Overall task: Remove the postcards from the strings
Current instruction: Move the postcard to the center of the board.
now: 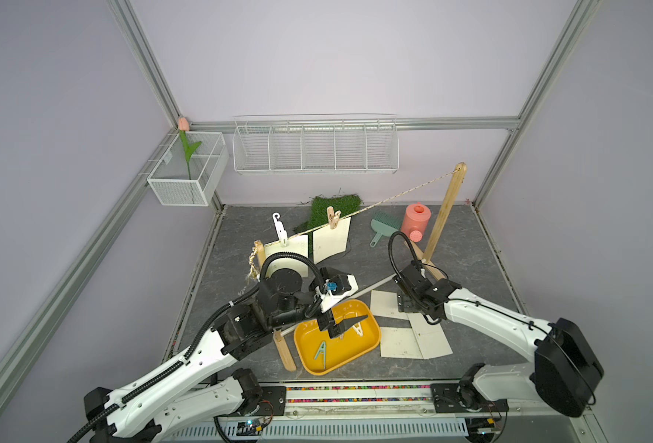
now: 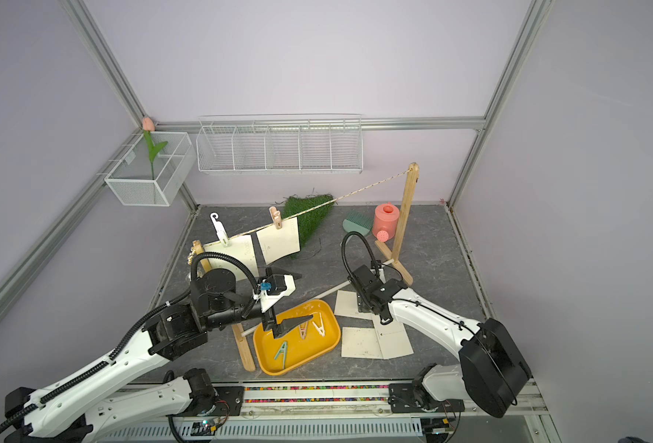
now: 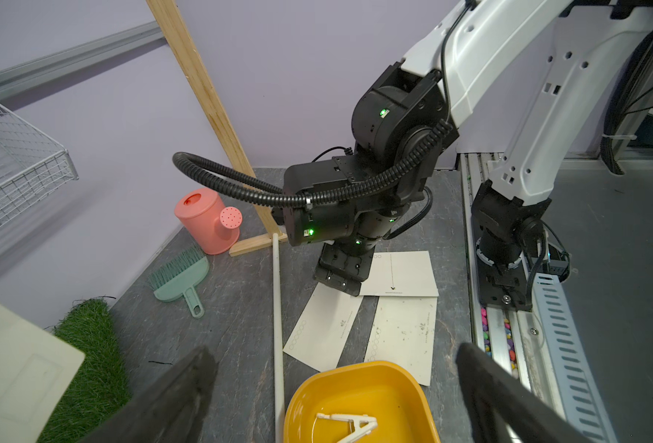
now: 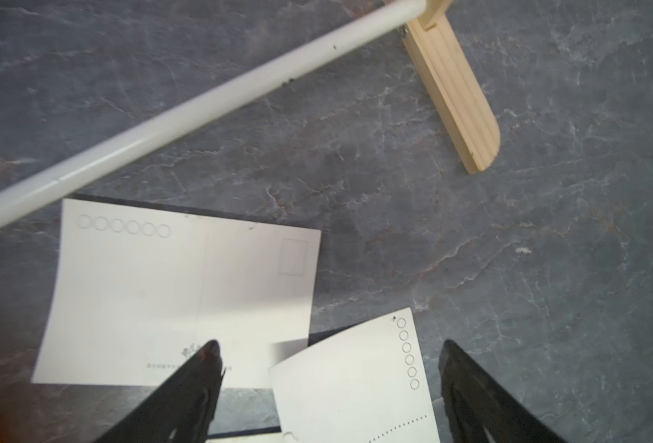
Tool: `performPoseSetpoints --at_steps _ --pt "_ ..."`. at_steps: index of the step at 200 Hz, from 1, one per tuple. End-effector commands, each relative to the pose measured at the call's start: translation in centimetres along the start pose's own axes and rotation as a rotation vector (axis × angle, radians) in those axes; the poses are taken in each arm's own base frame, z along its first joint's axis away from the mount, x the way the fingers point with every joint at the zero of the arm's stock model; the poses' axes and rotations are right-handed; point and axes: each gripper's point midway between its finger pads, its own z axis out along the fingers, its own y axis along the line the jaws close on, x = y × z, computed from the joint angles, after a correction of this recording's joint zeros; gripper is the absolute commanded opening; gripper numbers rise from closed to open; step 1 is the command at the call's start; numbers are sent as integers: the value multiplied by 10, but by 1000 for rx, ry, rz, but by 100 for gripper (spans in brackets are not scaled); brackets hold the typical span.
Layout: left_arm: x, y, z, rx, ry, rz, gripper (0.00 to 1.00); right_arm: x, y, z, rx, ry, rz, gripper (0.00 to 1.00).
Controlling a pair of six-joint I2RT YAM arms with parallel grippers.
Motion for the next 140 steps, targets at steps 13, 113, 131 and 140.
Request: performPoseSetpoints --at_steps 13,113,131,140 --pt "-14 2 -7 -14 -43 18 99 -13 36 13 -51 5 -57 89" --pt "-16 3 -10 -26 -46 31 99 17 37 54 40 113 -91 89" --pt "-16 3 -12 -29 -47 36 99 27 30 55 58 137 -90 89" --pt "-17 3 -12 -28 -47 34 100 33 27 55 65 148 -89 89"
